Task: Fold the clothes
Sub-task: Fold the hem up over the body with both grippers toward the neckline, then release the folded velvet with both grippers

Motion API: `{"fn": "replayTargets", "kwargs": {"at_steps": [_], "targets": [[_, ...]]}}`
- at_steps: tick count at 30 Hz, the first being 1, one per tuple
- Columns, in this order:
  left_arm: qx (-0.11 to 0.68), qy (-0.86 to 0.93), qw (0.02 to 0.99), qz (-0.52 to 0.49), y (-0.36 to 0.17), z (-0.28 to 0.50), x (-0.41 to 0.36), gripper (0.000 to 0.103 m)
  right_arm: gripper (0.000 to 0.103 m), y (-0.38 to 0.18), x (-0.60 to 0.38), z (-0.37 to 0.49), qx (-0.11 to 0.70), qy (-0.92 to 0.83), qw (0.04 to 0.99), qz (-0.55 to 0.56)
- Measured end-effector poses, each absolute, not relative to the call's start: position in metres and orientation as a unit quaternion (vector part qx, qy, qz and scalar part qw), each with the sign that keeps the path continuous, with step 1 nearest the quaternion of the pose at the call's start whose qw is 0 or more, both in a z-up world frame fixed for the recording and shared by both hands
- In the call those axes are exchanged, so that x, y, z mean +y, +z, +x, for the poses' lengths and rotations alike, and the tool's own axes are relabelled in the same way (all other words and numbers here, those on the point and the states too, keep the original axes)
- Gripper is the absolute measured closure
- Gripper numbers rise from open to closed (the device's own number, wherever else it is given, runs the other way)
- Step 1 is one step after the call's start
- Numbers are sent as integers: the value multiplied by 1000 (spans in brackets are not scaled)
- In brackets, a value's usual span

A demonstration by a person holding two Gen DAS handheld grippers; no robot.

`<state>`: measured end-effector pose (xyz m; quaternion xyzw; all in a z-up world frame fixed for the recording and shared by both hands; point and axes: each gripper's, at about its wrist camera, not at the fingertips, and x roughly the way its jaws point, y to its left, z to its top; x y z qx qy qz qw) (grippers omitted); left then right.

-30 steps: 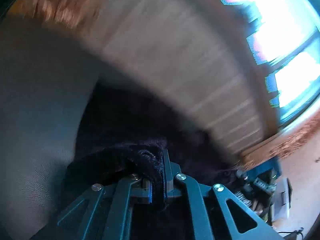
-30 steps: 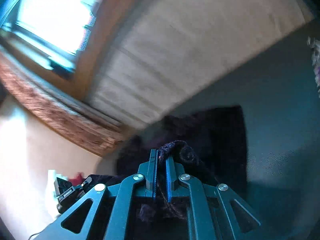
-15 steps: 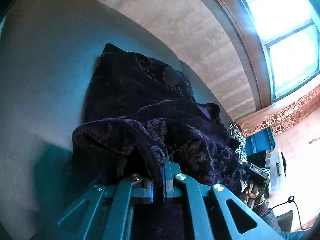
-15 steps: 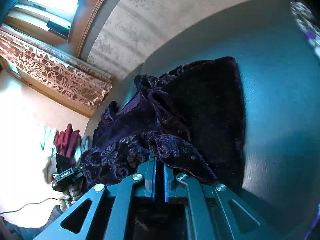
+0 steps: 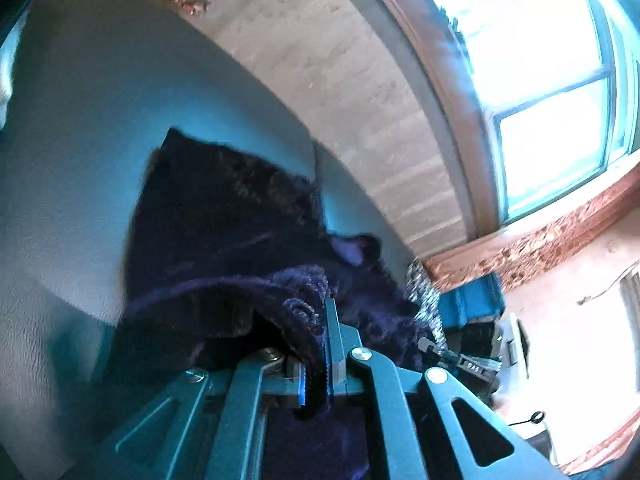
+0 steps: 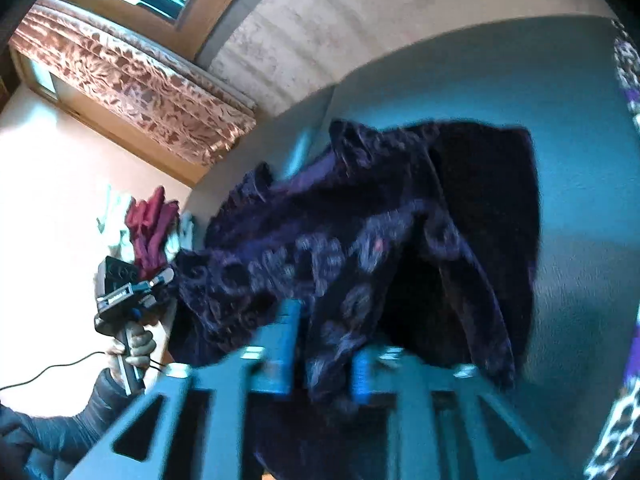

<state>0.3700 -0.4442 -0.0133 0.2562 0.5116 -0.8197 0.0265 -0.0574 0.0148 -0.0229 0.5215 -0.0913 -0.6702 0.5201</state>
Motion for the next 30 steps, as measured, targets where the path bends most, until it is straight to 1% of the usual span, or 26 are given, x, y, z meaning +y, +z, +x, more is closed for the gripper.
{"fn": "replayTargets", "kwargs": {"at_steps": [1,4,5,7,8,9,10,11,12,13,14,16,19,23,25,26,30], "targets": [[520,-819,25,242,-11,370,-450,99,92,-18,15,-61,-106,-670,526,512],[549,-812,27,198,-9,366,-468,99,92,-1,20,-82,-199,-670,544,465],[555,-809,35,190,-10,362,-474,99,92,0,20,-92,-231,-672,537,455],[563,-804,60,180,-13,355,-484,99,92,-8,15,-111,-265,-677,512,458],[575,-795,75,179,-20,350,-491,98,88,-12,12,-119,-278,-680,498,461],[592,-780,87,182,-28,346,-497,94,87,-20,9,-127,-292,-678,482,472],[605,-767,94,191,-36,343,-502,90,78,-30,6,-134,-307,-672,465,488],[615,-756,100,201,-44,341,-507,86,54,-38,5,-138,-315,-669,451,499],[618,-749,110,212,-50,339,-509,85,44,-45,6,-140,-318,-668,441,508],[612,-749,123,224,-53,339,-510,85,40,-52,6,-142,-321,-667,430,517],[604,-752,130,230,-55,340,-510,84,40,-60,7,-144,-324,-666,419,526],[591,-760,141,231,-53,349,-510,82,40,-61,10,-142,-322,-666,420,526],[553,-782,165,236,-43,364,-507,79,35,-48,22,-136,-304,-675,439,510],[508,-799,177,267,-43,384,-503,78,30,-16,35,-115,-221,-703,468,488],[493,-804,177,280,-43,389,-498,78,28,-10,38,-107,-189,-711,470,487],[488,-808,167,285,-43,390,-493,78,26,-10,36,-105,-177,-714,470,487],[465,-826,98,303,-37,382,-470,78,26,-17,17,-104,-151,-696,489,504]]}}
